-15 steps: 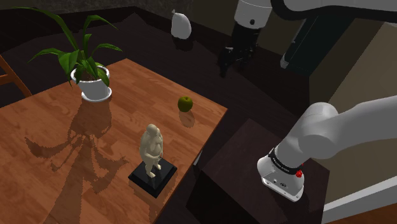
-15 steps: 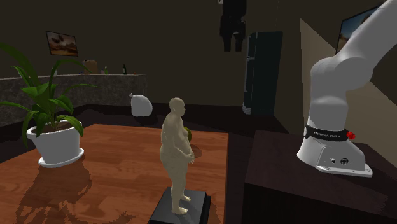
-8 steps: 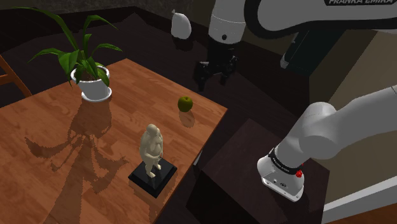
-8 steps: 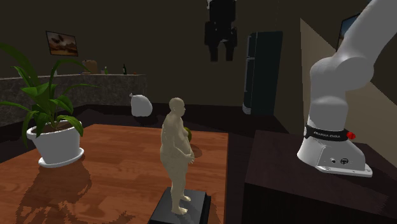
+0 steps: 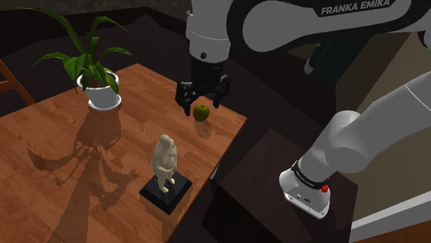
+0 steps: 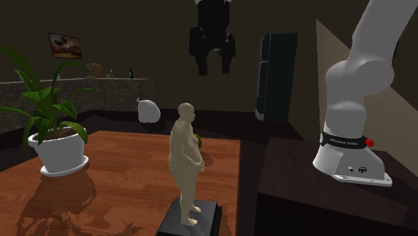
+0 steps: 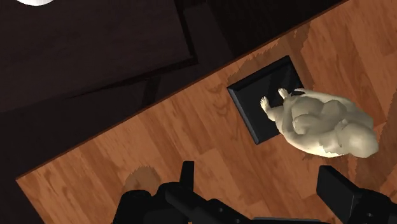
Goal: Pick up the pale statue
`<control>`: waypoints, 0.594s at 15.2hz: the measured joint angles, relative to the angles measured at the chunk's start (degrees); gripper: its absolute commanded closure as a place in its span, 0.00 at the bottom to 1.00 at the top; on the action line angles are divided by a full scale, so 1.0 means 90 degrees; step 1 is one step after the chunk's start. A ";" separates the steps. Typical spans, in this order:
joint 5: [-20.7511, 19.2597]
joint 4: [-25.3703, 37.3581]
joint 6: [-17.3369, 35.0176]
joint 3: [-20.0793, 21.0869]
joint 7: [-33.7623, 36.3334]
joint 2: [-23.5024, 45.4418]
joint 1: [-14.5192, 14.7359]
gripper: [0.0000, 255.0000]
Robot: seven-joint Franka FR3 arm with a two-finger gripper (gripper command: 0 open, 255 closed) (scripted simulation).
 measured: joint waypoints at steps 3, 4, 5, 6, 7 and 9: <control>-0.0146 0.0351 0.0273 0.0319 0.0558 0.0647 0.0044 0.00; -0.0239 0.0504 0.0367 0.0411 0.0742 0.0910 0.0056 0.00; -0.0333 0.0697 0.0408 0.0514 0.0964 0.1165 0.0092 0.00; -0.0422 0.0849 0.0457 0.0591 0.1155 0.1382 0.0128 0.00; -0.0553 0.1086 0.0476 0.0666 0.1363 0.1666 0.0170 0.00; -0.0720 0.1317 0.0564 0.0757 0.1672 0.2026 0.0261 0.00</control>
